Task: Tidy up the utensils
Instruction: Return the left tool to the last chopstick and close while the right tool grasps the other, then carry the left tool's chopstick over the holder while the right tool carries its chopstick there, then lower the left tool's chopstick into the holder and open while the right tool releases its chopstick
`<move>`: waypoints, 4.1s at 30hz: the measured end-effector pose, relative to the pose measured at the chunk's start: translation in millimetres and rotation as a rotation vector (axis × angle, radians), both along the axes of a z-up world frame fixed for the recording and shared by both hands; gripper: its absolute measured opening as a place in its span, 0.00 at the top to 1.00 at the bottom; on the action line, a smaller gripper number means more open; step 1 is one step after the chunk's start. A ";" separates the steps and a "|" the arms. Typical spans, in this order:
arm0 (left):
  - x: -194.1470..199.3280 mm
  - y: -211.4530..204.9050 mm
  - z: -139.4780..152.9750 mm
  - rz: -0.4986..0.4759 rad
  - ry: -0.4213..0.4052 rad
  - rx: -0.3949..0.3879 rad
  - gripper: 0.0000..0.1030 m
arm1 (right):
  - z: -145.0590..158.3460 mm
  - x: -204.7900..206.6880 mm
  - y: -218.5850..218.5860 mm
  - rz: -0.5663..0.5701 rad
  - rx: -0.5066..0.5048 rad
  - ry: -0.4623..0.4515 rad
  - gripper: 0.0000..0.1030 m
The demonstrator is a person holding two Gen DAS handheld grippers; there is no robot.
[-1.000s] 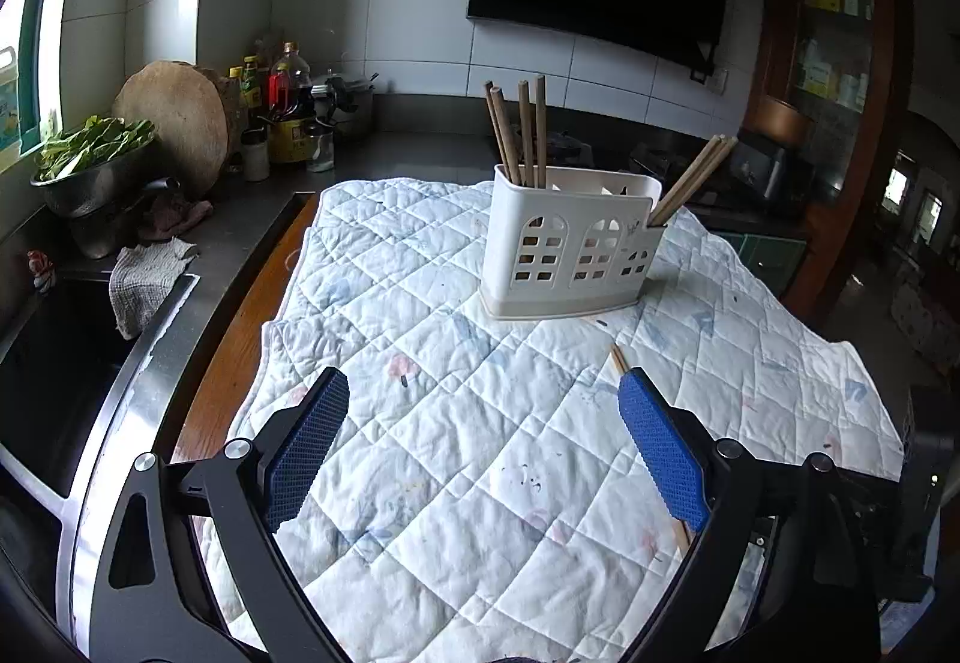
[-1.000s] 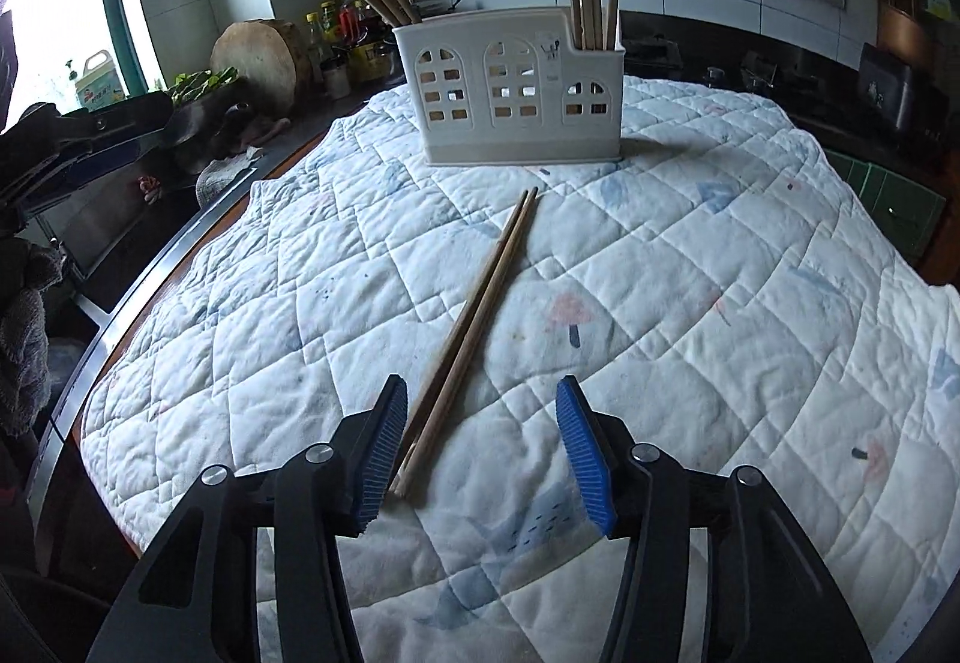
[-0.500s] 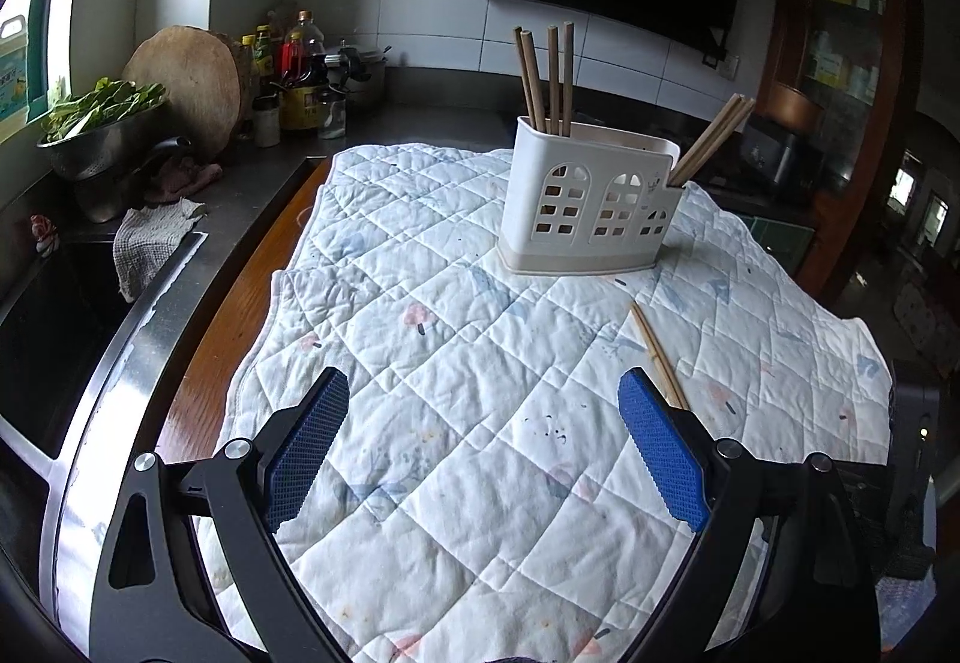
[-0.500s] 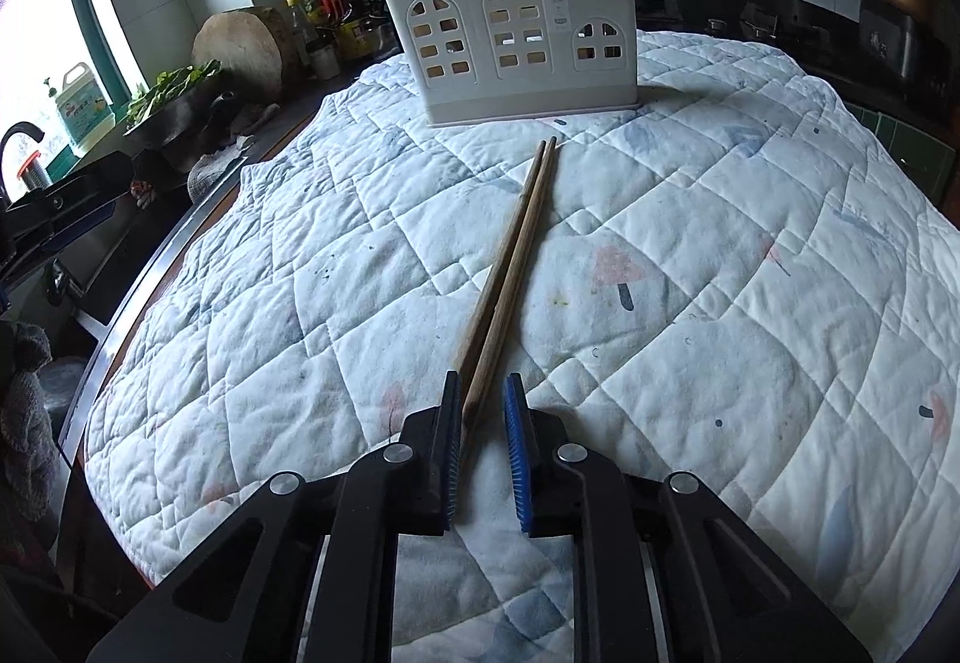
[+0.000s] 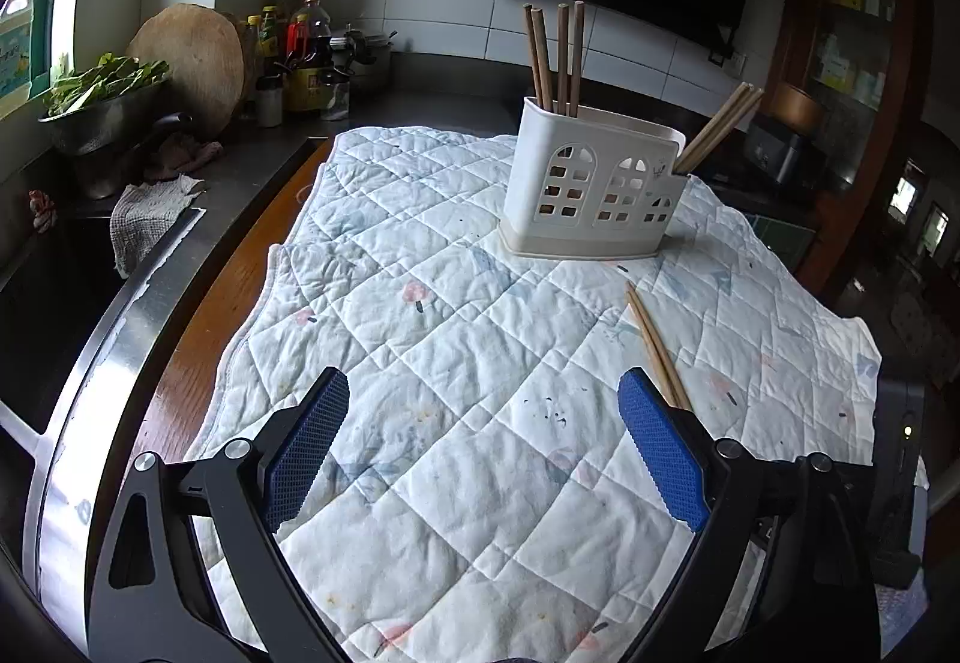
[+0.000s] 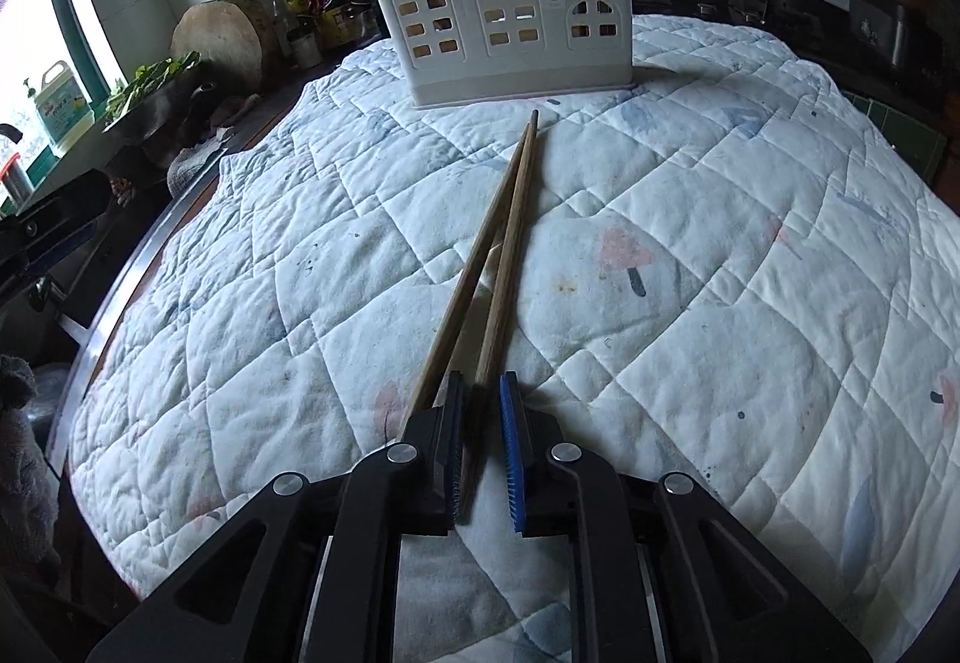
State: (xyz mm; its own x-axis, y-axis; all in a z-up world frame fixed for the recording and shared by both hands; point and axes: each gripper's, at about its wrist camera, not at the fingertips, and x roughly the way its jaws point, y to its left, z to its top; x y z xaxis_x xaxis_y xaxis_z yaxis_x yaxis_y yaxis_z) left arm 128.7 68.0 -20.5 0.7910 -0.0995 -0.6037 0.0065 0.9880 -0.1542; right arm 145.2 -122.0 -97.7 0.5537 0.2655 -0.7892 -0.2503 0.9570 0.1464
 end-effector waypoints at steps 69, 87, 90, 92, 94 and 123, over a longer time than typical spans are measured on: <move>18.9 -88.9 14.1 -0.211 0.000 -0.058 0.94 | 164.8 -20.3 -88.7 0.050 0.078 -0.382 0.93; 84.8 -70.1 119.1 -0.250 -0.105 -0.044 0.94 | 265.8 67.6 -65.3 0.130 0.066 -0.437 0.93; 94.5 -65.6 143.6 -0.239 -0.149 -0.041 0.94 | 283.1 77.9 -56.1 0.144 0.047 -0.470 0.93; 99.6 -61.7 160.6 -0.227 -0.182 -0.041 0.94 | 293.4 84.1 -51.3 0.150 0.038 -0.494 0.93; 104.8 -57.3 175.7 -0.218 -0.213 -0.042 0.94 | 302.4 91.1 -48.4 0.152 0.035 -0.512 0.93; 190.9 -42.4 149.6 -0.144 -0.096 -0.064 0.94 | 240.2 202.7 -45.4 0.066 -0.062 -0.371 0.93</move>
